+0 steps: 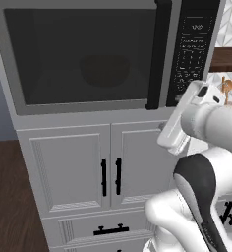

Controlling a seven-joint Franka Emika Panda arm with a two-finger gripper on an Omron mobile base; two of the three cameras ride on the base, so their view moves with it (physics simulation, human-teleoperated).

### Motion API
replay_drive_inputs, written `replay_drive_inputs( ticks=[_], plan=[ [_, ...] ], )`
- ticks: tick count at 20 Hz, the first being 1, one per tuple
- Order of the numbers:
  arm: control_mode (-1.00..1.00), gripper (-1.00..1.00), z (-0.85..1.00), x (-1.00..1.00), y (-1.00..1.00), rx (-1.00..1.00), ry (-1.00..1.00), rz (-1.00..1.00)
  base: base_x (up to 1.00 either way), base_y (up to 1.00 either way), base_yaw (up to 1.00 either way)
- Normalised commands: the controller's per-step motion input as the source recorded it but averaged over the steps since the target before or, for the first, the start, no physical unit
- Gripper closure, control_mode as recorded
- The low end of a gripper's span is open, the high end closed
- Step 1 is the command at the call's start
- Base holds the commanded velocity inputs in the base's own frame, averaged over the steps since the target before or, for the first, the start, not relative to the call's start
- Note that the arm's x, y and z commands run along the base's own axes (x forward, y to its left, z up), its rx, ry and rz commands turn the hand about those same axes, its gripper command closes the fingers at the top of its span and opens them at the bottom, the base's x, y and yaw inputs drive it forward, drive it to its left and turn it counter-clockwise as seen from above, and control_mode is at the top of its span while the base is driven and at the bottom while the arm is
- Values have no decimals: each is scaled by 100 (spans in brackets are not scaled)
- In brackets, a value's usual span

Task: Pick the eggplant from the sink and place it in the bowl. Then pick the bowl and place it in the microwave. Then close the microwave door and press the start button.

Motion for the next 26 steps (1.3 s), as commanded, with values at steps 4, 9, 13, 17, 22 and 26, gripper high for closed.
replay_drive_inputs(
  ticks=[4,9,13,17,22,26],
  plan=[
    [-100,-100,13,-63,-86,24,0,8,0,0,0],
    [-100,-100,0,10,-79,23,1,24,0,0,0],
    [-100,-100,-11,43,-42,14,-5,26,0,0,0],
    [-100,-100,-24,79,-3,9,-17,17,0,0,0],
    [-100,-100,-27,62,0,6,-16,8,0,0,0],
    [-100,-100,-19,29,-1,5,0,0,0,0,0]
  ],
)
